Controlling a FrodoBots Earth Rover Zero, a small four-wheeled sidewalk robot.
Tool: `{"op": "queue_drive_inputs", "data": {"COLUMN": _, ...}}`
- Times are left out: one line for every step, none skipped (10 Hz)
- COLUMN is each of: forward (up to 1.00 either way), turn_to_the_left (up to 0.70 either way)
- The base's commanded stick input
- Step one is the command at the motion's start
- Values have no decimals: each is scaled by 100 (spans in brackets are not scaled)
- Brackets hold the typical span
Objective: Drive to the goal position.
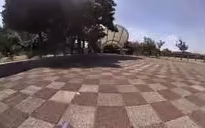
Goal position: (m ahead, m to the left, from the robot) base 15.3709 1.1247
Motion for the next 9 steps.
{"op": "queue_drive_inputs", "data": {"forward": 70, "turn_to_the_left": 0}}
{"op": "queue_drive_inputs", "data": {"forward": 70, "turn_to_the_left": 0}}
{"op": "queue_drive_inputs", "data": {"forward": 70, "turn_to_the_left": 0}}
{"op": "queue_drive_inputs", "data": {"forward": 70, "turn_to_the_left": 0}}
{"op": "queue_drive_inputs", "data": {"forward": 70, "turn_to_the_left": 0}}
{"op": "queue_drive_inputs", "data": {"forward": 70, "turn_to_the_left": 0}}
{"op": "queue_drive_inputs", "data": {"forward": 70, "turn_to_the_left": 0}}
{"op": "queue_drive_inputs", "data": {"forward": 70, "turn_to_the_left": 0}}
{"op": "queue_drive_inputs", "data": {"forward": 70, "turn_to_the_left": 0}}
